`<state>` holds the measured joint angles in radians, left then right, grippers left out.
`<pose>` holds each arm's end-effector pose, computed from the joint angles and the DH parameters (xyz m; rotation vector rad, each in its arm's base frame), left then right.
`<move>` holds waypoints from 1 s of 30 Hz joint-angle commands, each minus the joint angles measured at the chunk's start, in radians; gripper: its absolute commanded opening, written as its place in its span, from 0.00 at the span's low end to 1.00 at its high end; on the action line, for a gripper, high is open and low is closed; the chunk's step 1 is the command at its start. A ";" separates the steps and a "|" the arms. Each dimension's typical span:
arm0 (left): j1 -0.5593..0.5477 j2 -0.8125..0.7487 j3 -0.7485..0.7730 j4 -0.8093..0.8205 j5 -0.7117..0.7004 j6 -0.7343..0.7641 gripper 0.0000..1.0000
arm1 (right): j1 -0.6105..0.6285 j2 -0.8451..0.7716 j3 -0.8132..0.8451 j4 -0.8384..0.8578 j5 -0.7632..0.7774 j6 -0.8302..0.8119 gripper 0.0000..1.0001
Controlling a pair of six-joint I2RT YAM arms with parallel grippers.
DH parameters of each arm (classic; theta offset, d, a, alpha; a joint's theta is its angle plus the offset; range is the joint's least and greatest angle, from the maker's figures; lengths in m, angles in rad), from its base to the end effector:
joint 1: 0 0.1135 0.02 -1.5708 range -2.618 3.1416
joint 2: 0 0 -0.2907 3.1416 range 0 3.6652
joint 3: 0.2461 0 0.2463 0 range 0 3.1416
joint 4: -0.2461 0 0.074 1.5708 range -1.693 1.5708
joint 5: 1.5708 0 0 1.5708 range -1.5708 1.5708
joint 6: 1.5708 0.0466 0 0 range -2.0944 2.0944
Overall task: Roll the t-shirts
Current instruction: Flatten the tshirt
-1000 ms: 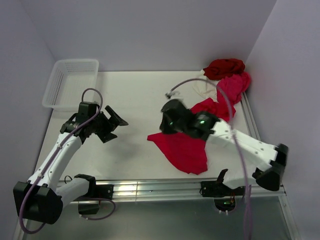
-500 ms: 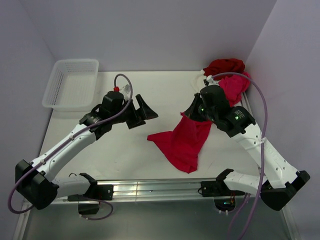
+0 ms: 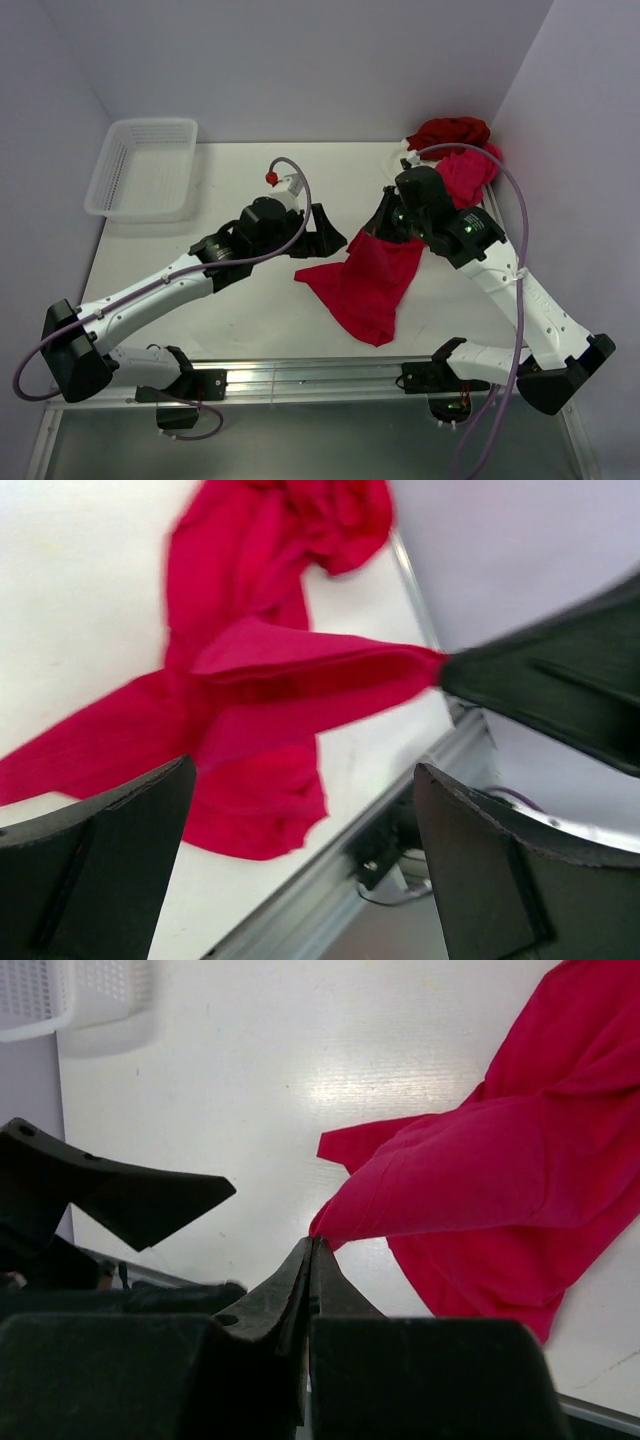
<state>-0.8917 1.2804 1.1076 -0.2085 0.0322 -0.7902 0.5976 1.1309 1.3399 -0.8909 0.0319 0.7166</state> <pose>0.1837 -0.2300 0.3652 0.1313 2.1274 -1.0974 0.1753 0.1175 0.4088 0.1569 2.3341 0.6509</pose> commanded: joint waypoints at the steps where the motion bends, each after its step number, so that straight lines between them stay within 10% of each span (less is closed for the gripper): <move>1: 0.007 -0.036 -0.037 -0.011 -0.124 -0.012 0.96 | -0.004 0.001 0.074 -0.003 0.020 0.004 0.00; 10: 0.203 -0.098 -0.233 0.025 0.017 -0.202 0.97 | -0.103 -0.249 0.125 -0.201 0.405 0.185 0.00; 30: 0.158 0.068 -0.066 -0.101 0.044 -0.179 0.98 | -0.160 -0.306 0.197 -0.165 0.321 0.060 0.00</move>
<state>-0.7334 1.3098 1.0420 -0.2779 0.0635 -0.9569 0.4442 0.8055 1.4544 -1.0981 0.3641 0.8295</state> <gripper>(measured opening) 0.979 0.006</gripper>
